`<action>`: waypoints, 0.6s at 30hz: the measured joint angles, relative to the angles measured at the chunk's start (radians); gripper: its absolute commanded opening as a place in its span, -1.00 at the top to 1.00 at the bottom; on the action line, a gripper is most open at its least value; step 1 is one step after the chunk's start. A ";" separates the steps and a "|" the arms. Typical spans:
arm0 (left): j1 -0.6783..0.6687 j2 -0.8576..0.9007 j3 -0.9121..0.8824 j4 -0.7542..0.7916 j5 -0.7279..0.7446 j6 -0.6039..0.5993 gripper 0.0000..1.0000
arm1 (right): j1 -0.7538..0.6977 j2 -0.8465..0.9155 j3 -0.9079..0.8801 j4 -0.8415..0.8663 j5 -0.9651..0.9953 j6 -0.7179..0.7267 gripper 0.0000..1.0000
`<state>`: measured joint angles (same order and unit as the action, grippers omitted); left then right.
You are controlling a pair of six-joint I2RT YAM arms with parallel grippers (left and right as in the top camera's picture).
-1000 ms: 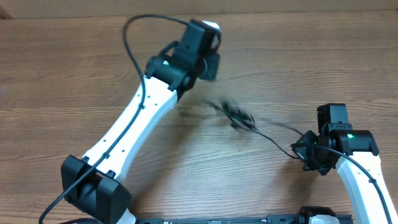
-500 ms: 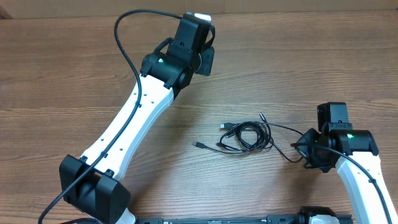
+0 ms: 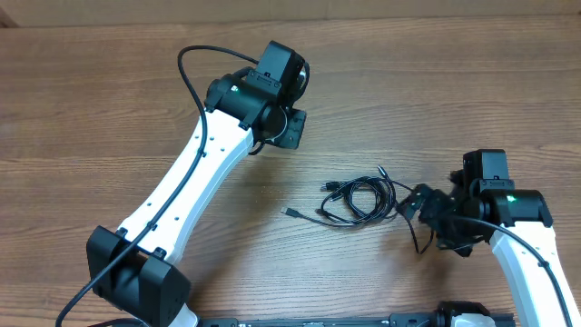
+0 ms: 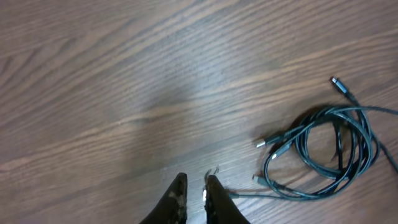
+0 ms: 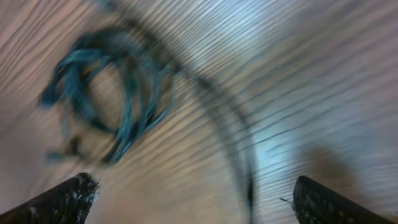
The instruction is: Untangle cables
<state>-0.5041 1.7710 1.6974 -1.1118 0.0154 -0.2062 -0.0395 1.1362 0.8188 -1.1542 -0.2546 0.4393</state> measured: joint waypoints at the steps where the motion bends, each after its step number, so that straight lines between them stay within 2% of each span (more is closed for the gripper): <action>1: 0.000 0.000 0.000 -0.016 0.000 0.000 0.74 | 0.000 0.000 0.000 -0.007 -0.070 -0.050 -1.00; 6: 0.000 0.000 0.000 -0.082 -0.020 -0.025 0.73 | 0.004 0.000 0.000 -0.006 -0.304 -0.172 -1.00; 15: 0.000 0.000 0.000 -0.069 -0.065 -0.031 0.66 | 0.030 -0.059 0.009 0.041 -0.253 -0.143 -1.00; 17: 0.000 0.000 0.000 -0.055 -0.061 -0.037 0.49 | 0.030 -0.069 0.051 0.075 -0.265 -0.136 -1.00; 18: 0.000 0.000 0.000 -0.044 -0.055 -0.042 0.31 | 0.030 -0.071 0.078 0.090 -0.273 -0.133 -1.00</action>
<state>-0.5041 1.7710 1.6974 -1.1557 -0.0391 -0.2485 -0.0093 1.0649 0.8970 -1.0645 -0.5274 0.3061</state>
